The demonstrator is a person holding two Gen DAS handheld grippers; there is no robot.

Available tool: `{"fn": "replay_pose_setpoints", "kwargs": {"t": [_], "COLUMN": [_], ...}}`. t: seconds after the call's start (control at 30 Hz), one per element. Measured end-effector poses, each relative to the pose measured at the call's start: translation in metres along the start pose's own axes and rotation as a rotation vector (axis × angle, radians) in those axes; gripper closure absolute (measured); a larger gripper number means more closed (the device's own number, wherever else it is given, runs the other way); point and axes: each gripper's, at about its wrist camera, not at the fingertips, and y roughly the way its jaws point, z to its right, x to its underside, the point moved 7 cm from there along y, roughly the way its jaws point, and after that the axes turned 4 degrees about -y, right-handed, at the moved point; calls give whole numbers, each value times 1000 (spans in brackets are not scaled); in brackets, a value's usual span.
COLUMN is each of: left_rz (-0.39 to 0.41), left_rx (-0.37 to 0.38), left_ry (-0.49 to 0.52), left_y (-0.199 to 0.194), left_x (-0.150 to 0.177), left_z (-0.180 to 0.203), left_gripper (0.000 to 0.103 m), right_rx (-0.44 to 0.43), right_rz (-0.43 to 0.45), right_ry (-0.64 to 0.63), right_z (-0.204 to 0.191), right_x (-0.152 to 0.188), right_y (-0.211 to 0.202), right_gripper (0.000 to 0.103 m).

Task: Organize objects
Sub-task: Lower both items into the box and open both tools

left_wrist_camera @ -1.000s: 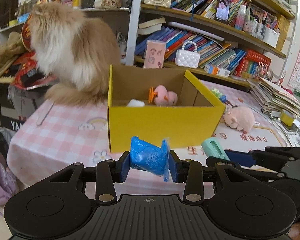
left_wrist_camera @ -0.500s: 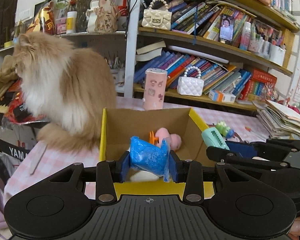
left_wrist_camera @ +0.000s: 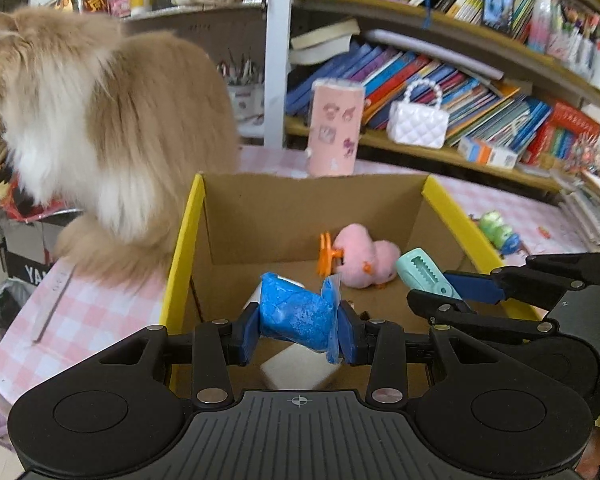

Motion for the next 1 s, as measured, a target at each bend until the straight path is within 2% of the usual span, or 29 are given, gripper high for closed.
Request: {"fn": "replay_pose_setpoints", "kwargs": {"t": [0.33,0.57,0.73,0.8,0.87,1.0], "left_rz": [-64,-79,-78,-73,-61,-12], "left_rx": [-48,-45,-40,-35,-23,-11], "left_ry": [17,16,-1,-15,-14,-14], "left_y": [32,42,42,39,34,15], "left_x": [2,-1,-1,-1,-3,-7], "left_z": [-2,-1,-3,-3,-3,-3], "left_gripper": [65,65,63,62,57,47], "right_rx": [-51,-74,-58,-48,-45,-32], "right_rz": [-76,-106,-109,-105,-96,-56], "right_ry": [-101,-106,-103,-95,-79,-36], "right_z": [-4,-3,-3,-2,-2,1], "right_x": [1,1,1,0,0,-4], "right_y": [33,39,39,38,35,22], "right_gripper": [80,79,79,76,71,71]}}
